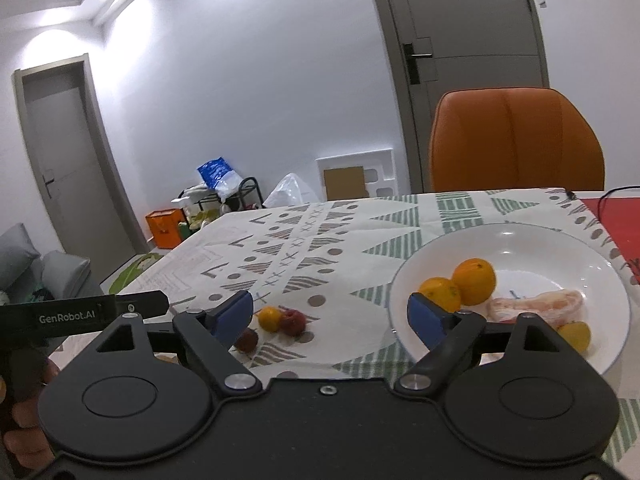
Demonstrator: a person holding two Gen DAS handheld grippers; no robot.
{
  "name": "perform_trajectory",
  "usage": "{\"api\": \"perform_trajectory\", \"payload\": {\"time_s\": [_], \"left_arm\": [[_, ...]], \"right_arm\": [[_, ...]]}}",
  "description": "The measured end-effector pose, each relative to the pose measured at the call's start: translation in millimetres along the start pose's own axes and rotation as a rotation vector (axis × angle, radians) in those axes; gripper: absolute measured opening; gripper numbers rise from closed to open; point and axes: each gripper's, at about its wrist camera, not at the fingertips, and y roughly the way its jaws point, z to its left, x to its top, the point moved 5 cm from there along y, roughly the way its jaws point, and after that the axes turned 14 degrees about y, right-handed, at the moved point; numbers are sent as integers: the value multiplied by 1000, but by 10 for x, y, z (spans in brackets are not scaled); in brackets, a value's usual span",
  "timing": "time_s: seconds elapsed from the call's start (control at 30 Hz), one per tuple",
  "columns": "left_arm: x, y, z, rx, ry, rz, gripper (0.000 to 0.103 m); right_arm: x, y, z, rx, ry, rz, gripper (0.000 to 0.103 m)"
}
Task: Organize fruits
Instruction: 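Move left gripper to a yellow fruit while right gripper moves to a red plum, then close left gripper on the yellow fruit while right gripper closes on the red plum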
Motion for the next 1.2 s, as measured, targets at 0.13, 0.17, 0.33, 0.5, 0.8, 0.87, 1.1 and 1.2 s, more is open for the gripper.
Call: {"api": "perform_trajectory", "payload": {"time_s": [0.13, 0.17, 0.33, 0.5, 0.8, 0.87, 1.1, 1.2], "left_arm": [[-102, 29, 75, 0, -13, 18, 77], [-129, 37, 89, -1, -20, 24, 77], [-241, 74, 124, -3, -33, 37, 75], [-336, 147, 123, -25, -47, 60, 72], [-438, 270, 226, -73, -87, 89, 23], [-423, 257, 289, -65, -97, 83, 23], [-345, 247, 471, -48, -124, 76, 23], [-339, 258, 526, -45, -136, 74, 23]], "right_arm": [[-66, 51, 86, 14, -20, 20, 82], [-83, 71, 107, 18, -25, 29, 82], [-158, 146, 202, 31, -53, 56, 80], [-216, 195, 280, 40, -73, 77, 79], [-300, 346, 374, 38, -102, 113, 77], [-324, 394, 398, 39, -108, 125, 74], [-376, 559, 525, 44, -133, 166, 66], [-373, 623, 605, 45, -147, 170, 64]]}}
